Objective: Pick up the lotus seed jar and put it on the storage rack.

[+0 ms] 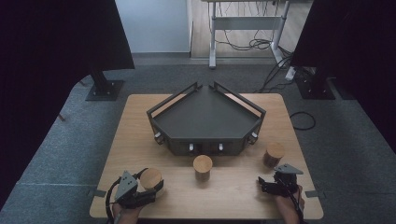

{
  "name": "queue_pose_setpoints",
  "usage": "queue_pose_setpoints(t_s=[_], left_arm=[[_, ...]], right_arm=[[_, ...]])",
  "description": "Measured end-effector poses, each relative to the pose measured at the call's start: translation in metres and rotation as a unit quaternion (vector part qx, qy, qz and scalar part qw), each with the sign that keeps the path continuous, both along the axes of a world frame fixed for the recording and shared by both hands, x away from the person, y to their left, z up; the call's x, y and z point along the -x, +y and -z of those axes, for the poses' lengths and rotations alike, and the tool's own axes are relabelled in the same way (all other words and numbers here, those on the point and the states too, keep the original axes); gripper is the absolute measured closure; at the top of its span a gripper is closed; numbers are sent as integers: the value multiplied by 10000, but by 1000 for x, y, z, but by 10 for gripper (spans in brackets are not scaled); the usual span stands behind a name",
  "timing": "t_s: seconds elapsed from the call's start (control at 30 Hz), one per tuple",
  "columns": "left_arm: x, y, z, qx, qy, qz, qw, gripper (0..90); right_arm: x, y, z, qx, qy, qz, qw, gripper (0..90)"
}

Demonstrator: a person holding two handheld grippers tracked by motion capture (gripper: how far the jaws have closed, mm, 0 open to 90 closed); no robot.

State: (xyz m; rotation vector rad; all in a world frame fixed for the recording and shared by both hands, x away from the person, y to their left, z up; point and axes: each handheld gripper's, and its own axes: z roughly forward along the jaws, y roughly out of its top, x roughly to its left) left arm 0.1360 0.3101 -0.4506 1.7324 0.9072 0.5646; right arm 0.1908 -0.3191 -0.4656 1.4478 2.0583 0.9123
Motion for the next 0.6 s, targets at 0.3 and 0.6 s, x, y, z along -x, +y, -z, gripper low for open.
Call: queue_pose_setpoints(t_s=[0.3, 0.6], left_arm=[[-2, -2, -6, -30, -60, 35, 10000, 237], [-6, -3, -13, -18, -99, 80, 9999, 237]], right_arm=[[0, 0, 0, 0, 0, -2, 10000, 96], [0, 0, 0, 2, -1, -8, 10000, 96]])
